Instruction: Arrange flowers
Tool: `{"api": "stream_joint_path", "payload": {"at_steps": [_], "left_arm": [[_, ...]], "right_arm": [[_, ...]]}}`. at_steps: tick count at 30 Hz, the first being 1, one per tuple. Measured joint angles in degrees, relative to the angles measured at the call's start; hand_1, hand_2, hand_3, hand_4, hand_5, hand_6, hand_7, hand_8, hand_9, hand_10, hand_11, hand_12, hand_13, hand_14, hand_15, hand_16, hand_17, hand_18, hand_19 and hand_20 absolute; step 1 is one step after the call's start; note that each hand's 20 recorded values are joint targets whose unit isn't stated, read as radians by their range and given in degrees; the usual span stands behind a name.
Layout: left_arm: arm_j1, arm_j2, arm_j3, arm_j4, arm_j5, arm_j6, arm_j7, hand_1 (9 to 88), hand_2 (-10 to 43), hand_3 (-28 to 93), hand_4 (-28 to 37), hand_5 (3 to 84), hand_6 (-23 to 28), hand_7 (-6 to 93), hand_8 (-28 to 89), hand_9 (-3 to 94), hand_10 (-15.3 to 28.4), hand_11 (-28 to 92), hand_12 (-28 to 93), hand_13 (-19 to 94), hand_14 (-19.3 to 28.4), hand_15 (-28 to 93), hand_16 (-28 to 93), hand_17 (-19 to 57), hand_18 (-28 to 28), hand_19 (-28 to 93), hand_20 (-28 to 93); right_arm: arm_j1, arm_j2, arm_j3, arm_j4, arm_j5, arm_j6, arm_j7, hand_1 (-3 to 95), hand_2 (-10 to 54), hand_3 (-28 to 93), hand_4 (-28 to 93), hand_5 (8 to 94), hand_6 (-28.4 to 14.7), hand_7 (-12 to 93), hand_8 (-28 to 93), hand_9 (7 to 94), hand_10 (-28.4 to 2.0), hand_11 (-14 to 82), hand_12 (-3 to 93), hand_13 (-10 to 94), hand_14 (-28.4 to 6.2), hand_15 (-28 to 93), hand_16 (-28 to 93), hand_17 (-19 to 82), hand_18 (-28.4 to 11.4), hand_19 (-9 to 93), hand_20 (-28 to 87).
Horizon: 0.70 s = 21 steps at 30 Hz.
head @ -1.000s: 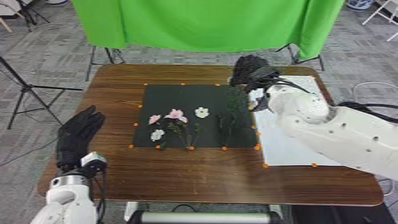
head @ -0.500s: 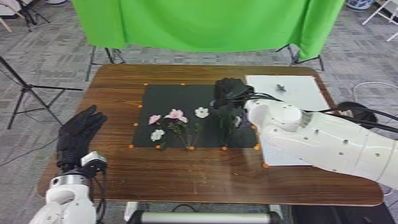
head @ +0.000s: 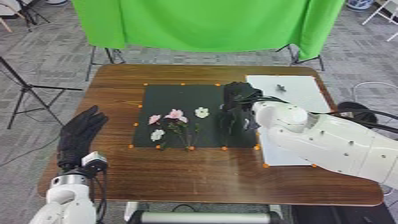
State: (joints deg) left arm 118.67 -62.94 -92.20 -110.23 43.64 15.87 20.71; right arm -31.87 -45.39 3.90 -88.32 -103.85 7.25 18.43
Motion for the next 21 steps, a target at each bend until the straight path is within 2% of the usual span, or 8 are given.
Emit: {"api": "stream_joint_path", "payload": {"at_steps": [4,8,13,21], "left_arm": [[-0.1,0.00,0.03,0.00,0.03,-0.25,-0.19,35.9,15.9,70,-25.5,52.6,3.4,15.7,-9,51.2,13.4,22,11,44,15.9,24,-3,16.1,11.0,7,23],[-0.1,0.00,0.03,0.01,0.05,-0.46,-0.47,35.9,15.9,70,-25.3,52.6,3.5,15.7,-9,51.2,13.3,22,11,44,16.0,24,-3,15.9,10.9,7,23],[-0.1,-0.03,0.03,0.01,0.06,-0.58,-0.72,36.0,15.9,70,-25.2,52.6,3.4,15.7,-8,51.2,13.3,22,11,44,16.0,24,-3,15.5,11.1,7,23],[0.0,-0.03,0.02,-0.01,0.11,-0.85,-0.97,36.0,15.8,71,-24.9,52.6,3.5,15.7,-8,51.1,13.3,22,11,44,16.0,24,-3,15.2,11.2,8,22]], "right_arm": [[-0.1,0.0,0.9,-0.2,0.1,-3.3,0.5,46.2,-3.9,63,-15,71.1,2.8,20,1,73.6,-11.3,12.6,14.2,90,-2.1,66,28,63,-16.2,93,59],[-0.2,0.3,1.4,-0.6,0.2,-5.9,1.1,43.2,-4.3,65,-15,64.5,3.5,20,-1,69.8,-11.8,11.7,14.1,90,-2.1,66,28,63,-16.0,93,58],[-0.1,0.9,1.7,-1.6,0.7,-6.6,2.2,36.9,-5.4,69,-13,57.4,3.5,18,-11,63.7,-12.5,9.7,14.1,88,-2.4,66,28,61,-16.0,93,57],[-0.6,2.2,6.6,-4.3,2.7,-11.4,2.9,31.0,-9.2,71,-13,52.8,2.3,16,-10,59.5,-12.4,8.2,14.0,87,-2.6,66,28,60,-16.2,93,56]]}}
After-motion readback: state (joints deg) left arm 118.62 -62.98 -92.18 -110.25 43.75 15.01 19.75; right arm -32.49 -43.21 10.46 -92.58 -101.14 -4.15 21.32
